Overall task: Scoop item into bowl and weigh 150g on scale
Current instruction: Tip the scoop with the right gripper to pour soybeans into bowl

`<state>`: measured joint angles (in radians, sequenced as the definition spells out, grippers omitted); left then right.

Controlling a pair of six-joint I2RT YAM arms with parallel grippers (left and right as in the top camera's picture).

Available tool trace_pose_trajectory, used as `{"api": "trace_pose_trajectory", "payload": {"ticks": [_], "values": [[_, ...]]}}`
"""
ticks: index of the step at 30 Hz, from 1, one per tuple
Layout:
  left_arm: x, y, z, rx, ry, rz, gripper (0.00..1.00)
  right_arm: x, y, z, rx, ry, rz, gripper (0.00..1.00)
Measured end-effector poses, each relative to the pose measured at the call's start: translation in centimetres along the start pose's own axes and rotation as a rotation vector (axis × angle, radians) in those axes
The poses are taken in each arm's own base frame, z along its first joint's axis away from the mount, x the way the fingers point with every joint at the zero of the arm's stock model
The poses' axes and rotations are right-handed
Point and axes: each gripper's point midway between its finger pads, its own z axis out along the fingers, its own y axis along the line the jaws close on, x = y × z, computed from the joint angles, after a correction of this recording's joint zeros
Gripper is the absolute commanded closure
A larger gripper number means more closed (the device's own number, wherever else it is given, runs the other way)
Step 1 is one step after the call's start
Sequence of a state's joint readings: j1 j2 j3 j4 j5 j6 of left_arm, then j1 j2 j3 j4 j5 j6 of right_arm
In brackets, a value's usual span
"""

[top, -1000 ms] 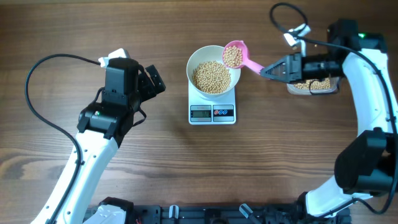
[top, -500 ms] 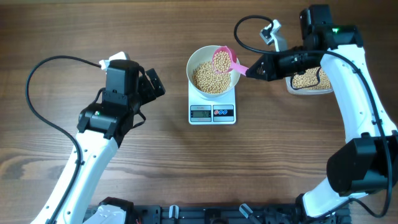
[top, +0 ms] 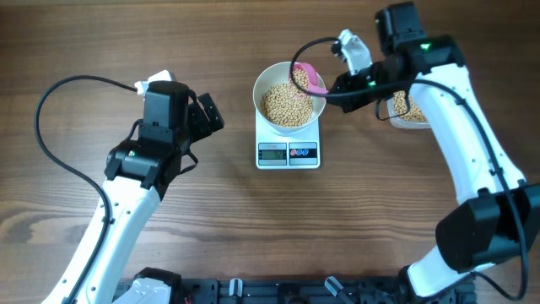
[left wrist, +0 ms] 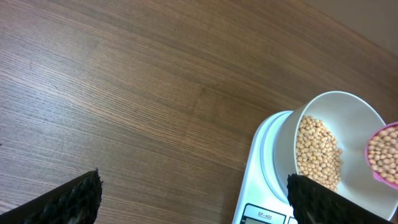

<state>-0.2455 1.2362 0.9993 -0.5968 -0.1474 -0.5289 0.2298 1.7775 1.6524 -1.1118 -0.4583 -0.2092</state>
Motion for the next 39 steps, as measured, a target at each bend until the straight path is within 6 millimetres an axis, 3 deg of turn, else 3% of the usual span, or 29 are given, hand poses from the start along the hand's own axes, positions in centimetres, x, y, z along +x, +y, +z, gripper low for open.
{"api": "trace_pose_trajectory", "payload": {"ticks": [8,19,25,32,39], "values": [[0.0,0.0,0.0,0.0,0.0,0.0,0.0,-0.2,1.3,1.3,0.262,0.059,-0.184,0.96],[0.0,0.0,0.0,0.0,0.0,0.0,0.0,-0.6,0.4,0.8,0.499,0.089,-0.3,0.96],[0.0,0.0,0.0,0.0,0.0,0.0,0.0,-1.6,1.5,-0.5,0.533,0.03,-0.331,0.96],[0.0,0.0,0.0,0.0,0.0,0.0,0.0,-3.1,3.0,-3.9,0.545,-0.098,-0.347,0.96],[0.0,0.0,0.0,0.0,0.0,0.0,0.0,-3.1,4.5,-3.3,0.448,-0.111,-0.349,0.96]]}}
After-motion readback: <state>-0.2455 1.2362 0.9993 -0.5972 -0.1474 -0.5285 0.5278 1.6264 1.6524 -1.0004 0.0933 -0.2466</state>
